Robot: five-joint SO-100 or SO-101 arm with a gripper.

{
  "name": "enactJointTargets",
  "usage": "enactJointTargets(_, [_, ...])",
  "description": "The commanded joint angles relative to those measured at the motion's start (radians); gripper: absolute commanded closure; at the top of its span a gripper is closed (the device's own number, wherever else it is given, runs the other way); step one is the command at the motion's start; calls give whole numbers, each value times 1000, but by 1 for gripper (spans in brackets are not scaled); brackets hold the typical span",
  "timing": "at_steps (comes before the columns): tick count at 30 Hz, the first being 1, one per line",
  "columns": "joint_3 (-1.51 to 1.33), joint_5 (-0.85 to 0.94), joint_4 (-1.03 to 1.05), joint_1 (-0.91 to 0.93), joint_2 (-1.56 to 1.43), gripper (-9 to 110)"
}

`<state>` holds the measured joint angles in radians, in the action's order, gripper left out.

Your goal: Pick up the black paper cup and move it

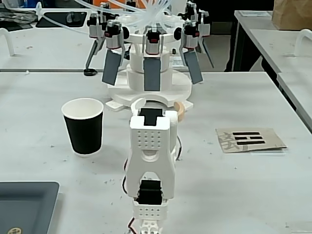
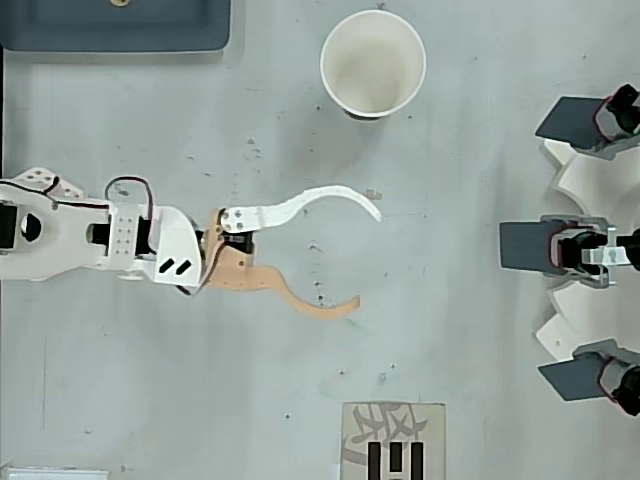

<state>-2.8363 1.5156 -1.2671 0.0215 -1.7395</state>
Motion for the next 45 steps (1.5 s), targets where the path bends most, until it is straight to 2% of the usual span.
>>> enactJointTargets(1, [-23,-23,-55,8,-54,76])
enactJointTargets(21, [-288,-77,-242,-52,-133,59])
enactJointTargets(32, [-284,-55,-238,-219,-135,50])
enactJointTargets(39, [-206,-29,-198,-287,-72,49])
enactJointTargets(45, [-67,-8,-83,-310,-21,49])
